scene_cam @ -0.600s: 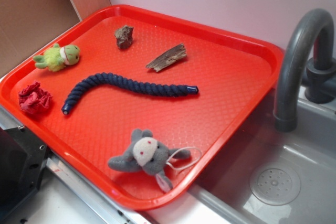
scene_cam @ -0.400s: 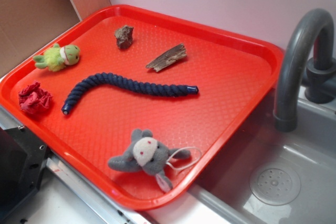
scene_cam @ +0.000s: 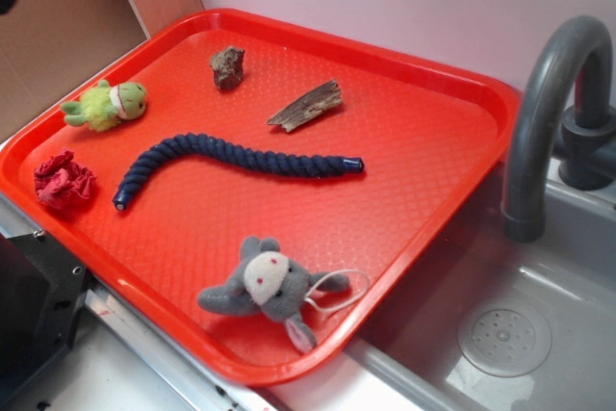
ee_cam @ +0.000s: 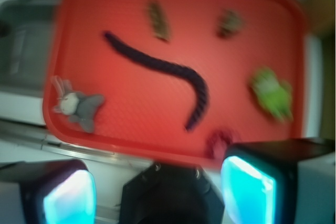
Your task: Grab the blue rope.
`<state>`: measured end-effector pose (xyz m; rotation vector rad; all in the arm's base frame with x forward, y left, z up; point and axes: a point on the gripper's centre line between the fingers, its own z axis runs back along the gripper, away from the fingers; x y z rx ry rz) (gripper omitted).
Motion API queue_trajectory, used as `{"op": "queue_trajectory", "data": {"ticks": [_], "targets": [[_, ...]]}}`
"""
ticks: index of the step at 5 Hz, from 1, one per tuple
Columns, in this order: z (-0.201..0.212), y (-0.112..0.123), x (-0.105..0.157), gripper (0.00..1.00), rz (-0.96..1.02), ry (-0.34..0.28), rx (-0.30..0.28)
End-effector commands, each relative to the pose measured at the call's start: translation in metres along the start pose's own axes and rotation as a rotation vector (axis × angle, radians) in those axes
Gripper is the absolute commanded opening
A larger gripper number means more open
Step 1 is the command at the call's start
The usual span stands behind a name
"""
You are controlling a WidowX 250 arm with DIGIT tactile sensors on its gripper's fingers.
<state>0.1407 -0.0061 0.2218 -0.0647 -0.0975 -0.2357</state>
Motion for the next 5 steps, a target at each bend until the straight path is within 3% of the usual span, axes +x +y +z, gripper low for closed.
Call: {"op": "queue_trajectory", "data": {"ticks": [1, 2, 3, 5], "targets": [[-0.037, 0.039, 0.056, 1.00, -0.477, -0.082, 0.022], [-0.061, 0.032, 0.067, 1.00, -0.687, -0.047, 0.079], [-0.087, 0.030, 0.072, 1.00, -0.787, -0.013, 0.086], [-0.128, 0.027, 0.070, 1.00, -0.787, 0.066, 0.107]]}}
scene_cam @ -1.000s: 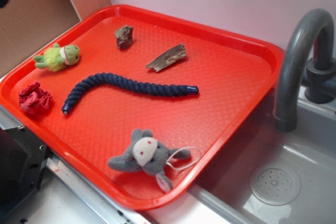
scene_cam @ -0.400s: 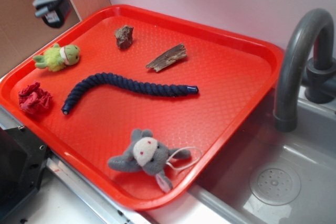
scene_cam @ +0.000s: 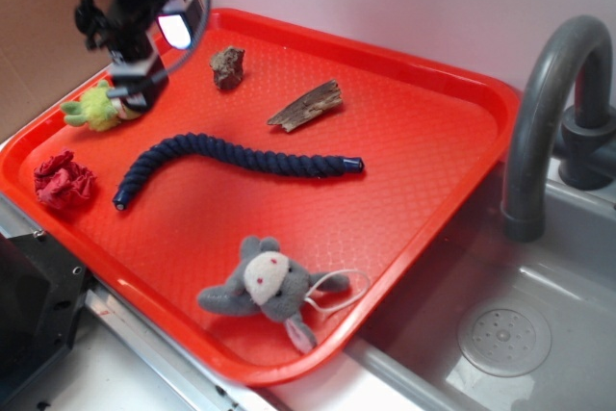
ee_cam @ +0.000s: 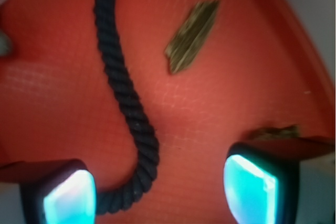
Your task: Grab the blue rope.
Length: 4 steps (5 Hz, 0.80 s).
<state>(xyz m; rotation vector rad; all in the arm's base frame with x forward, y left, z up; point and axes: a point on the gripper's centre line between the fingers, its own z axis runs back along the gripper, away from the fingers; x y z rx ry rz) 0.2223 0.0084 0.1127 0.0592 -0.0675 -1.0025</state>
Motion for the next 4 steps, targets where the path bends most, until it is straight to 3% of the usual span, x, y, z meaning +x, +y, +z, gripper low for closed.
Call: {"op": "queue_trajectory", "data": {"ticks": [1, 4], "targets": [[-0.035, -0.012, 0.015, 1.00, -0.003, 0.050, 0.042], [-0.080, -0.015, 0.018, 1.00, 0.035, 0.130, 0.035]]}}
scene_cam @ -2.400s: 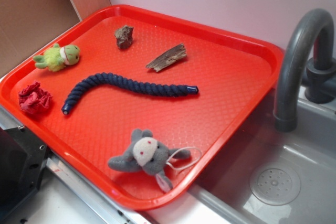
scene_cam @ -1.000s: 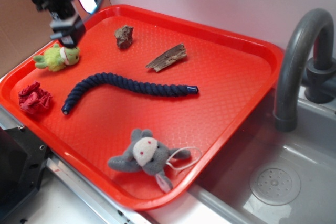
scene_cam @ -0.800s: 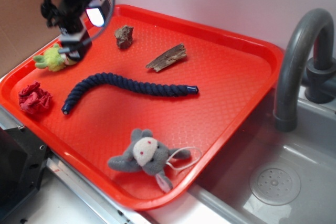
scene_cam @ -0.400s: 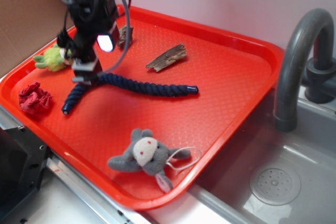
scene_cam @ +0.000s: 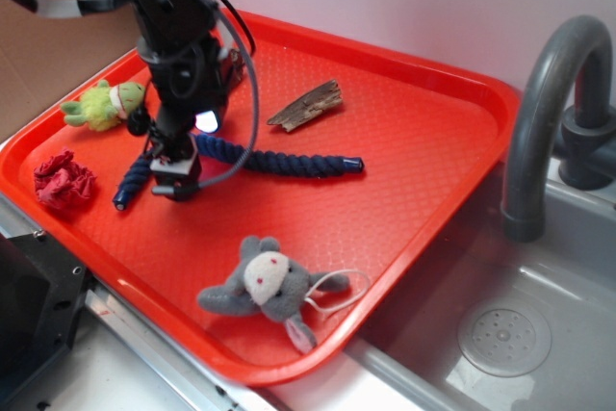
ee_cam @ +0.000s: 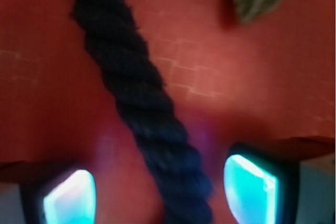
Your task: Grab the blue rope.
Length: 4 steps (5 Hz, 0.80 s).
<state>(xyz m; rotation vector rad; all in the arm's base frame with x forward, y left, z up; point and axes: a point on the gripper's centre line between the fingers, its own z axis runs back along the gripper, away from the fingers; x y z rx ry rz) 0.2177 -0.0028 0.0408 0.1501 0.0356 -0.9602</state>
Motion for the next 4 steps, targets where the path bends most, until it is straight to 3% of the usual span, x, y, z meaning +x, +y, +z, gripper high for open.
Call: {"op": "queue_trajectory", "data": {"ticks": [1, 3, 4], "targets": [[-0.013, 0.001, 0.014, 0.00, 0.021, 0.002, -0.004], [-0.007, 0.000, 0.012, 0.00, 0.016, -0.019, 0.003], [0.013, 0.017, 0.013, 0.00, 0.068, -0.059, 0.023]]}}
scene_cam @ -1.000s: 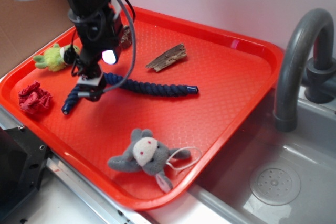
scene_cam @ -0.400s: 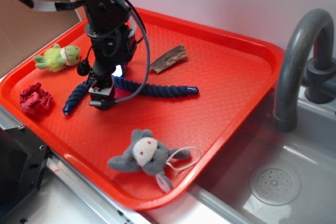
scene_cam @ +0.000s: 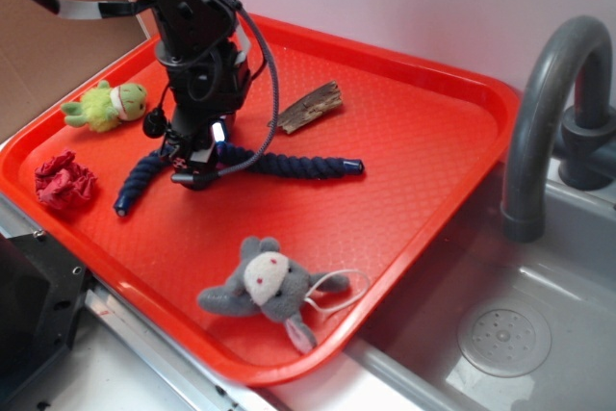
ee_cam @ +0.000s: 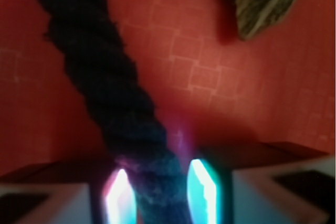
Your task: Grab the blue rope.
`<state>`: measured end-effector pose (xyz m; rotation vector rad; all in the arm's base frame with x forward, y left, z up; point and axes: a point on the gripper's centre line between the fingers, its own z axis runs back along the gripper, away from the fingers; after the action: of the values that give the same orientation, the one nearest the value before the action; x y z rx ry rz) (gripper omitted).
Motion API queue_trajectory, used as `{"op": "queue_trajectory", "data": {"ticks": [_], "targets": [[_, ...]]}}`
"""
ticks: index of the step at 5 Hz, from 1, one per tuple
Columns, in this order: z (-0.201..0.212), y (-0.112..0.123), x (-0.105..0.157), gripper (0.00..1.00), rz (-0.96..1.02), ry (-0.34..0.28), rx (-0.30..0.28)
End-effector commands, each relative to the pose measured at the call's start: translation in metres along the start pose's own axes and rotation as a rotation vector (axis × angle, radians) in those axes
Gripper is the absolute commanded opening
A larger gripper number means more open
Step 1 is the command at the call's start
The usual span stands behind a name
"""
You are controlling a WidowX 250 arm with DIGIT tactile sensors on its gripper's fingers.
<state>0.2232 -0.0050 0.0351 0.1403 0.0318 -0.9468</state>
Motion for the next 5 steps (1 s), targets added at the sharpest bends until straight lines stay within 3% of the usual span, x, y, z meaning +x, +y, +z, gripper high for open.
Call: {"op": "queue_trajectory", "data": {"ticks": [1, 2, 4, 5], "targets": [[0.047, 0.023, 0.012, 0.00, 0.102, -0.079, 0.058], [0.098, 0.025, 0.011, 0.00, 0.327, -0.077, 0.100], [0.198, 0.004, -0.011, 0.00, 0.853, -0.231, -0.034], [0.219, 0.003, -0.018, 0.00, 1.111, -0.255, -0.086]]}}
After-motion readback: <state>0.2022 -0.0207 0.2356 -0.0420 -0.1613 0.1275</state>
